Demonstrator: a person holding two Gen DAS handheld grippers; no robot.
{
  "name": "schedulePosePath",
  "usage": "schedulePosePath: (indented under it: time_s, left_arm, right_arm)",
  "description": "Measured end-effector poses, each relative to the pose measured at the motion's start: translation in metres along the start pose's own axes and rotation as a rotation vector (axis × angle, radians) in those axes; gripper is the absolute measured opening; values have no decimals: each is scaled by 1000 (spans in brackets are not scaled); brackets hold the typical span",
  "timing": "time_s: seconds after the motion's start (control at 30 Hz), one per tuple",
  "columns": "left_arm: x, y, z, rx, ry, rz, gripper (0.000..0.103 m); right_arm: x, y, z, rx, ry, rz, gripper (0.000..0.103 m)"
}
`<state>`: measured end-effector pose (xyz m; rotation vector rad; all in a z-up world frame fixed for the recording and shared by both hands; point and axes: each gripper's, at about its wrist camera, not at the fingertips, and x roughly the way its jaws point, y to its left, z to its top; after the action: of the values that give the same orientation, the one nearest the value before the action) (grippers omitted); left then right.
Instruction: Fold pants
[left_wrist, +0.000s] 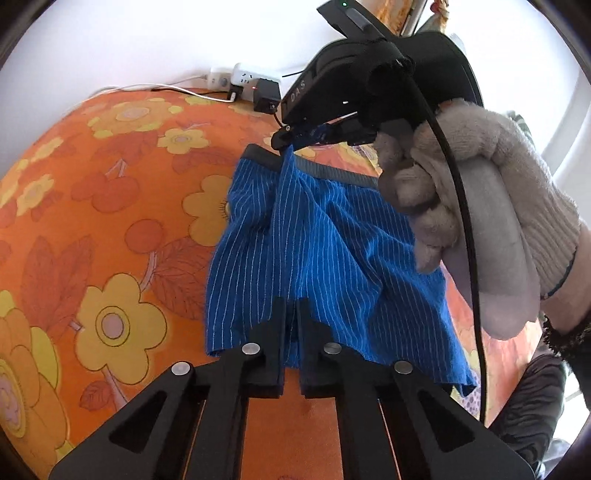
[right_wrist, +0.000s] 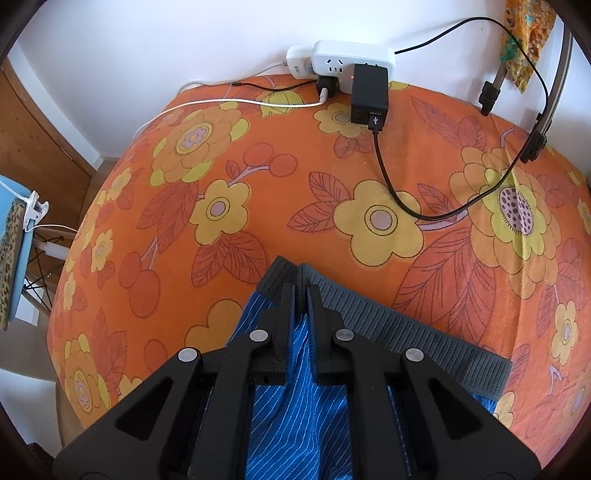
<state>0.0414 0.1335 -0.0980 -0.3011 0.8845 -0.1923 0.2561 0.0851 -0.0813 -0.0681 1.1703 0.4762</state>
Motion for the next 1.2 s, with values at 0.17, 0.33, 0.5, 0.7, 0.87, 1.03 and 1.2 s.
schedulePosePath:
  time_s: [0.17, 0.33, 0.5, 0.7, 0.87, 1.03, 1.2]
  left_arm:
    - [-15, 1, 5, 5, -47, 10, 2]
    - [-21, 17, 5, -47, -53, 48, 2]
    - [-15, 28, 3, -61, -21, 73, 2]
    - [-15, 34, 2, -83, -5, 88, 5]
    - [-22, 39, 6, -99, -17, 111, 28]
    - [-29, 42, 14, -107, -42, 114, 28]
    - [-31, 40, 33, -79, -48, 74, 28]
  right_arm:
    - [-4, 1, 1, 5, -12, 5, 7]
    - [0, 9, 6, 1, -12, 11, 7]
    - [16, 16, 7, -7, 7, 18, 7]
    - [24, 17, 5, -18, 8, 16, 12]
    - [0, 8, 10, 10, -71, 28, 61]
    - [-43, 1, 8, -21, -148, 39, 61]
    - [-96, -28, -22, -23, -194, 64, 61]
